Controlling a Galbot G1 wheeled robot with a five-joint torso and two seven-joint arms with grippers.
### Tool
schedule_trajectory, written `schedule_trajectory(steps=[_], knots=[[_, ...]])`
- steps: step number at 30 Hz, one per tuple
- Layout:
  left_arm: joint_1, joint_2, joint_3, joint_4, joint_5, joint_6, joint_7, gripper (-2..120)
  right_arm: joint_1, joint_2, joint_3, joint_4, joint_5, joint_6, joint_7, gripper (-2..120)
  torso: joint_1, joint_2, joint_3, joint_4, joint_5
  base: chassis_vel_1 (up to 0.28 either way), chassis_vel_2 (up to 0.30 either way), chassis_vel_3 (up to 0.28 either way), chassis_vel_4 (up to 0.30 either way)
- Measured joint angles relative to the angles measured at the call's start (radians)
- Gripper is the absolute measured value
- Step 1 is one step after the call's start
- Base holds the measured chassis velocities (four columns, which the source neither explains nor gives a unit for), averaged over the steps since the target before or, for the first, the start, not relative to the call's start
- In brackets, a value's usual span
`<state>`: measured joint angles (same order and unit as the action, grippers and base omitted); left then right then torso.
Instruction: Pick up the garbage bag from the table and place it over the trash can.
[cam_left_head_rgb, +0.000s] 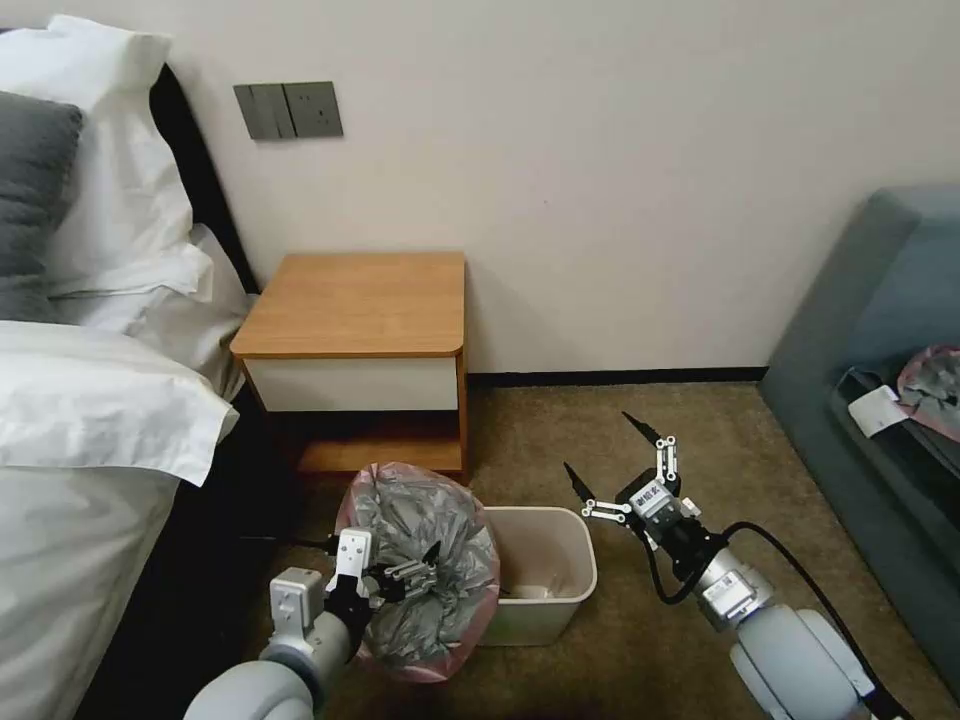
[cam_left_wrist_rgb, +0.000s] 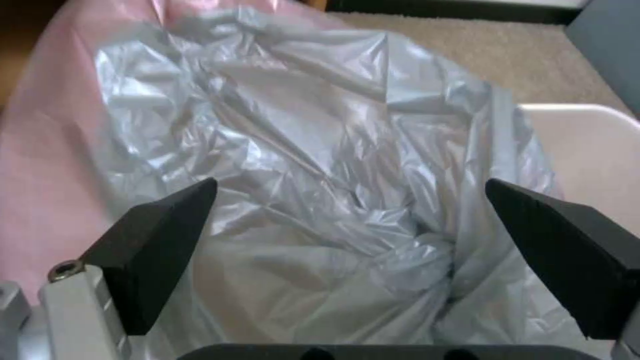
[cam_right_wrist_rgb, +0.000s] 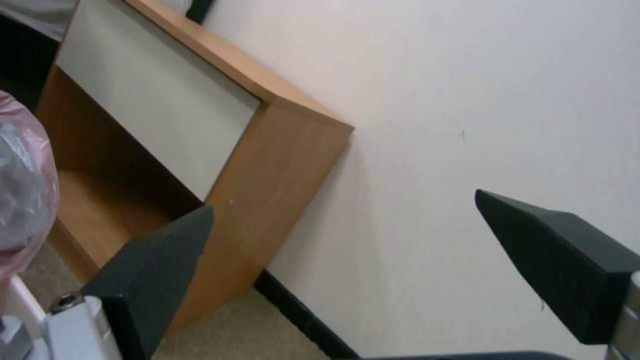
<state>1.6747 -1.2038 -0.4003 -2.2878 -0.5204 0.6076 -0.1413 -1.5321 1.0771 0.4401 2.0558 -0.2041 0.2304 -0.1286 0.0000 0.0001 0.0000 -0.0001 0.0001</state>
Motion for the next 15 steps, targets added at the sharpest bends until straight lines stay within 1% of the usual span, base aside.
schedule_trajectory(steps=[3, 6, 8, 10, 11, 13, 15], knots=[[-0.017, -0.004, 0.002, 0.023, -0.009, 0.004, 0.001, 100, -0.001, 0.003, 0.0, 0.0, 0.0, 0.002, 0.0, 100, 0.0, 0.0, 0.0, 0.0, 0.0, 0.0, 0.0, 0.0, 0.0], [-0.042, -0.03, 0.01, 0.064, -0.014, -0.018, -0.02, 100, -0.003, 0.005, 0.0, -0.002, -0.002, 0.004, 0.0, 100, 0.0, 0.0, 0.0, 0.0, 0.0, 0.0, 0.0, 0.0, 0.0], [-0.05, -0.039, 0.011, 0.076, -0.018, -0.019, -0.024, 100, -0.005, 0.005, 0.0, -0.003, -0.003, 0.006, 0.0, 100, 0.0, 0.0, 0.0, 0.0001, 0.0, 0.0, 0.0, 0.0, 0.0], [-0.074, -0.058, 0.014, 0.112, -0.027, -0.015, -0.046, 100, -0.01, 0.004, 0.002, -0.004, -0.004, 0.009, 0.0, 100, 0.0, 0.0, 0.0, 0.0001, -0.0001, 0.0, 0.0, 0.0, 0.0], [-0.074, -0.058, 0.014, 0.112, -0.027, -0.015, -0.046, 100, -0.01, 0.004, 0.002, -0.004, -0.004, 0.009, 0.0, 100, 0.0, 0.0, 0.0, 0.0001, -0.0001, 0.0, 0.0, 0.0, 0.0], [-0.095, -0.065, 0.02, 0.143, -0.032, -0.014, -0.058, 100, -0.018, 0.008, 0.002, -0.004, -0.01, 0.01, 0.0, 100, 0.0, 0.0, 0.0, 0.0001, 0.0, 0.0, 0.0, 0.0, 0.0], [-0.101, -0.066, 0.022, 0.152, -0.034, -0.014, -0.063, 100, -0.021, 0.009, 0.002, -0.003, -0.012, 0.01, 0.0, 100, 0.0, 0.0, 0.0, 0.0, -0.0001, 0.0, 0.0, 0.0, 0.0]])
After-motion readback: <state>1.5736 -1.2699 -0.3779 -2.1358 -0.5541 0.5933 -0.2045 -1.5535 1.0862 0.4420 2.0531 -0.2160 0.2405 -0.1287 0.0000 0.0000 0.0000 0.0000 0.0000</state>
